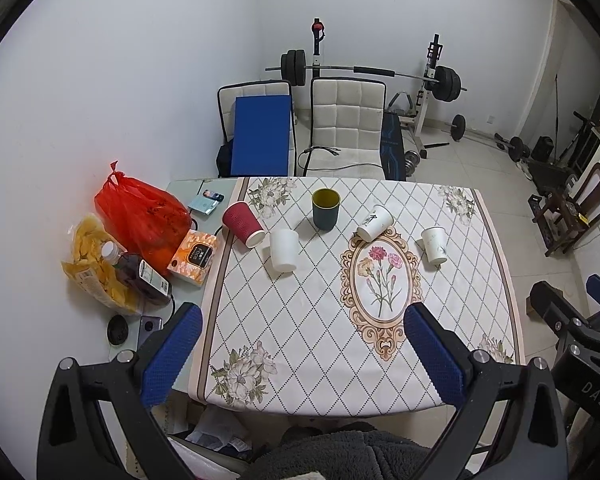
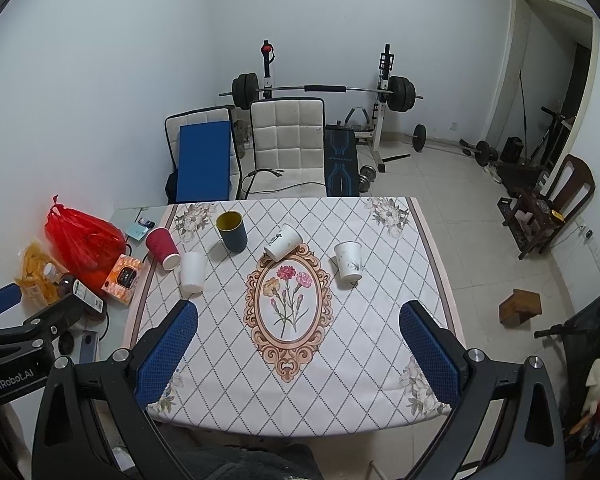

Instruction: Flip cup upside down

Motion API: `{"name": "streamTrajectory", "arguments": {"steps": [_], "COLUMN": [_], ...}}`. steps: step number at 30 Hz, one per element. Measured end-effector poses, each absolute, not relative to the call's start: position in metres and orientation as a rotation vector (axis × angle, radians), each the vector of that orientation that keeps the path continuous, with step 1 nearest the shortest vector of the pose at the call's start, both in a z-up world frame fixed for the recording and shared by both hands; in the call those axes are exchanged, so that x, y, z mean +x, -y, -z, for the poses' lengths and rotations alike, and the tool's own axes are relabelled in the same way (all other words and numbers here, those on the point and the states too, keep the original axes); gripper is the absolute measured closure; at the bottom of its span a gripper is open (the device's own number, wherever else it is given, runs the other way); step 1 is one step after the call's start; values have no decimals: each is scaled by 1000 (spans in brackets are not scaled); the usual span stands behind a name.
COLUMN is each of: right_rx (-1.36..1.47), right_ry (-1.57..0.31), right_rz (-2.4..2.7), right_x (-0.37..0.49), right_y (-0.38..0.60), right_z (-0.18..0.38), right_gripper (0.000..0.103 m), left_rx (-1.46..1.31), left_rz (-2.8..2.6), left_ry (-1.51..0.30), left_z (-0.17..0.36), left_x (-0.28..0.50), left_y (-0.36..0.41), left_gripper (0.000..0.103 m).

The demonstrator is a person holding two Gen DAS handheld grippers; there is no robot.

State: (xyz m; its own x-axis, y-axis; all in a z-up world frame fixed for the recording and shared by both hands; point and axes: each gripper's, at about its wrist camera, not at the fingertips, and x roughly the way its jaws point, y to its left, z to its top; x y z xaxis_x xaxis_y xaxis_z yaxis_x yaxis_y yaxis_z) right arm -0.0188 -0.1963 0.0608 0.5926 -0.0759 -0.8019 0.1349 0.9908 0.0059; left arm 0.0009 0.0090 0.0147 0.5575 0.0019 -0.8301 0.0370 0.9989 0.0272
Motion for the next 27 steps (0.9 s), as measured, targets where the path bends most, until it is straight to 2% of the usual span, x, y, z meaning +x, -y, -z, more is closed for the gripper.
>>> {"name": "streamTrajectory", "arguments": {"steps": [27], "right_rx": [77], "right_ry": [-921], "right_rz": [120], "right_x": [-25], "right_y": [198], "right_z": [-61], "right_gripper": [1], "left_rx": [37], "left_rz": [18], "left_ry": [-968], "left_z": [-19], "left_x": [-7], "left_y": [-9], "left_gripper": [0]}}
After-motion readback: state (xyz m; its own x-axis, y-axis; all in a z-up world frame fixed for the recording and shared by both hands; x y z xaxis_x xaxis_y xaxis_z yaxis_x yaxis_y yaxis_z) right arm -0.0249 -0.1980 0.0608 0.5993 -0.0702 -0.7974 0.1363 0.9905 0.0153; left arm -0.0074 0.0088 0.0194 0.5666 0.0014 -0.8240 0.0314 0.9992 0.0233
